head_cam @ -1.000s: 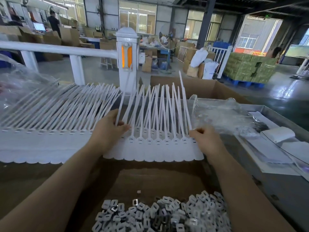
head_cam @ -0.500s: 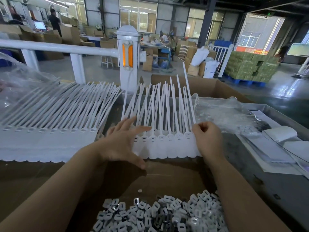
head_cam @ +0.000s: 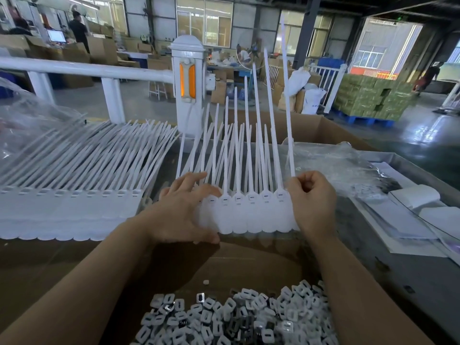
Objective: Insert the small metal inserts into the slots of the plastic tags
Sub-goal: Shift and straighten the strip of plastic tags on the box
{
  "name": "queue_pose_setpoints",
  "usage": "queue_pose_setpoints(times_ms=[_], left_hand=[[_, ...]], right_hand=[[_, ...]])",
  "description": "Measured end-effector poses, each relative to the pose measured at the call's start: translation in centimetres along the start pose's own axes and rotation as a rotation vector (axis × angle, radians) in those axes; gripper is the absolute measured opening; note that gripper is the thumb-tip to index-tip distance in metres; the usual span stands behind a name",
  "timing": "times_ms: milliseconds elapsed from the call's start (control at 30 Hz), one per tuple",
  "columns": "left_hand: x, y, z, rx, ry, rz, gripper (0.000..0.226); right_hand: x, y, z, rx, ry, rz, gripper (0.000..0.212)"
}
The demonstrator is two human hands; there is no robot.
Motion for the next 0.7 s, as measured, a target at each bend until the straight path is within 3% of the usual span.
queue_pose_setpoints(times_ms=[267, 367, 500, 700], left_hand=[[0.8, 0.0, -1.3, -0.149, 0.09, -0.122, 0.087], [0.6, 0.3, -0.9, -0.144, 0.176, -0.148, 0.087], [-0.4, 1.0, 0.2, -0.109, 0.242, -0.12, 0.085], [-1.7, 1.8, 1.4, -0.079, 0.261, -0.106, 0.075]], right_hand=[[-0.3, 0.1, -0.4, -0.042, 0.011, 0.002, 0.018], [-0.9, 0.2, -0.8, -0.066, -0.04, 0.018, 0.02], [-2.0, 0.3, -1.7, -0.117, -0.061, 0.072, 0.005], [-2.7, 1.0, -2.8, -0.155, -0.1, 0.119, 0.022]])
Point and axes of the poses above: each hand's wrist, its own y-axis towards the middle knuckle, its own x-axis out of the back of the hand, z = x × y, the point moved 6 cm from there along y, towards the middle knuckle, and after that the axes turned 15 degrees about -y, right-handed, at the moved point
